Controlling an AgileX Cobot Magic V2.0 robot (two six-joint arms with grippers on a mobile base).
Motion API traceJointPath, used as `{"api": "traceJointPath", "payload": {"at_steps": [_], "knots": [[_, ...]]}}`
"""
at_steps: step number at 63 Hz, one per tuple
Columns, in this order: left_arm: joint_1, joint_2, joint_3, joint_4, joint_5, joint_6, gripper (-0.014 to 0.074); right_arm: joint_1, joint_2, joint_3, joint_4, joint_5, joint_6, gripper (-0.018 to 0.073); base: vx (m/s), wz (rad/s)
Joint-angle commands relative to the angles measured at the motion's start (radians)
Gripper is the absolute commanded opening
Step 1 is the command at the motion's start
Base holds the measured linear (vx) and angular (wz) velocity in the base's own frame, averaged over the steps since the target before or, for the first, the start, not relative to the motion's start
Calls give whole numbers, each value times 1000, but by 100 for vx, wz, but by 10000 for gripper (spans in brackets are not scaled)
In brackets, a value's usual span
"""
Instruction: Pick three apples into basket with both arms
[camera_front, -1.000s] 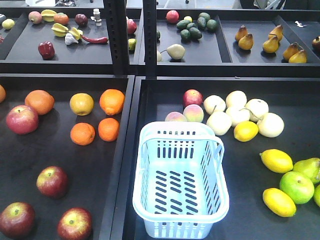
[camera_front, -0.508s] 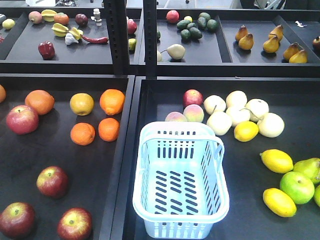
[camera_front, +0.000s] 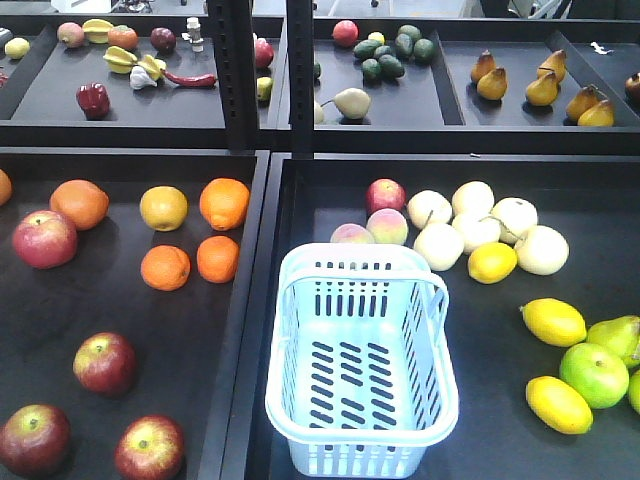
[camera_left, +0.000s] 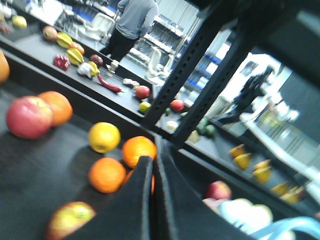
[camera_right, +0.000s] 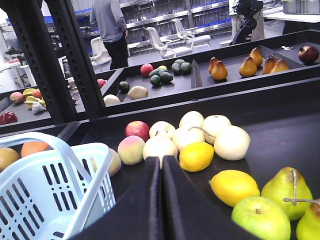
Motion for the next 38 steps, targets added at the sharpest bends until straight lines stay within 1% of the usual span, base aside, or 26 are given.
{"api": "traceJointPath", "payload": {"at_steps": [1,6,11,15,18,22,24,35,38], "knots": [[-7,-13,-26,-82,-81,-25,-6,-4,-11,12,-12,-68,0,-4,0,0],[-7,-13,-26,-102,-95,-25,-6,-4,-11,12,-12,-68,0,-4,0,0],[-7,-13,-27,-139,-119,-34,-6,-4,-11,12,-12,-68,0,-4,0,0],[-7,-13,-36,-194,-126,-65,-6,-4,-11,12,-12,-68,0,-4,0,0],[-7,-13,-45,-259,-138,-114,-6,-4,-11,12,-12,-68,0,-4,0,0],[-7,-13,-56,-328,-148,-167,-6,-4,-11,12,-12,-68,0,-4,0,0],[-7,-13,-63,-346,-151,-177,-6,-4,-11,12,-12,-68,0,-4,0,0],[-7,-13,-140,-350,-142,-186,-6,-4,-11,12,-12,-68,0,-4,0,0],[-7,-13,-181,-343,-142,-171,-6,-4,-11,12,-12,-68,0,-4,0,0]]}}
